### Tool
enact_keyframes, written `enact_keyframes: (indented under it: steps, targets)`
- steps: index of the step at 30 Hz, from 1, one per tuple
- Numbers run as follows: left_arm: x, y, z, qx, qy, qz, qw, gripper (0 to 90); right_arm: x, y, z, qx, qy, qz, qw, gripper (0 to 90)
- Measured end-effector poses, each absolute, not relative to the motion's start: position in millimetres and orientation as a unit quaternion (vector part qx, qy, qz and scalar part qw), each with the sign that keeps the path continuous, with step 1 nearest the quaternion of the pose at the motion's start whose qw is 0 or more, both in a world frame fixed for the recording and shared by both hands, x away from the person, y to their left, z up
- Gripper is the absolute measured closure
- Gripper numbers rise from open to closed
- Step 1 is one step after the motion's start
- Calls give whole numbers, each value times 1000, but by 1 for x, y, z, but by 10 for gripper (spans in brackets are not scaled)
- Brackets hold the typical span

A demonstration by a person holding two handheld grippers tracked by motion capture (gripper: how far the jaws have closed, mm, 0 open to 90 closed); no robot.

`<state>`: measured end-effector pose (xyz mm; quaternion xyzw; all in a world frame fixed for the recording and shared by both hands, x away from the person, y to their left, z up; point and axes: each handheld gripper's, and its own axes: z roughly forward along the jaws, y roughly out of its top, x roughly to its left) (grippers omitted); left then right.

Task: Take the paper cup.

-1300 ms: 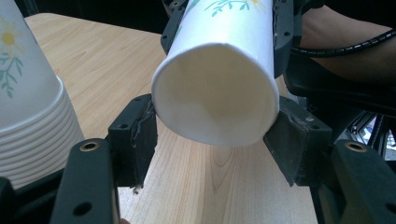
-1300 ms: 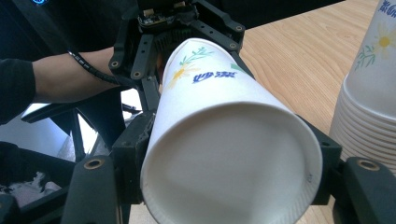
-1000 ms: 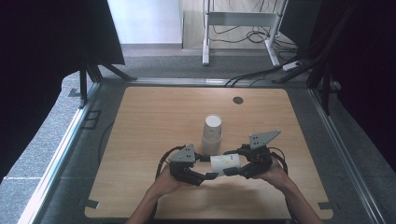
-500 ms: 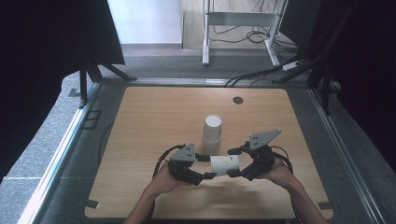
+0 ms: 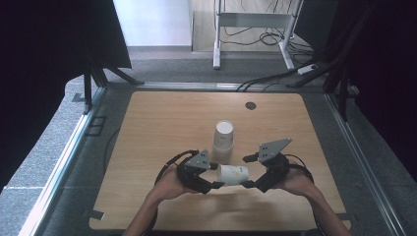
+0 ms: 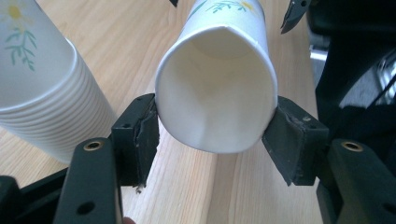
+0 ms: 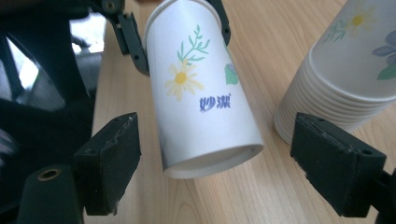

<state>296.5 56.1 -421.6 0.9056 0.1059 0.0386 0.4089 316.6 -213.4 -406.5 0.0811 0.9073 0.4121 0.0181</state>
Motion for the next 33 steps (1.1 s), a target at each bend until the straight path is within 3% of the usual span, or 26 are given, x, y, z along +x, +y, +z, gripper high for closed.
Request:
enact_keyframes:
  steps: [13, 33]
  targets:
    - [301, 39, -408, 940, 78, 43, 328, 372, 311, -189, -415, 58, 942, 328, 26, 151]
    - [305, 18, -403, 958, 47, 41, 278, 368, 308, -165, -424, 18, 967, 251, 44, 343]
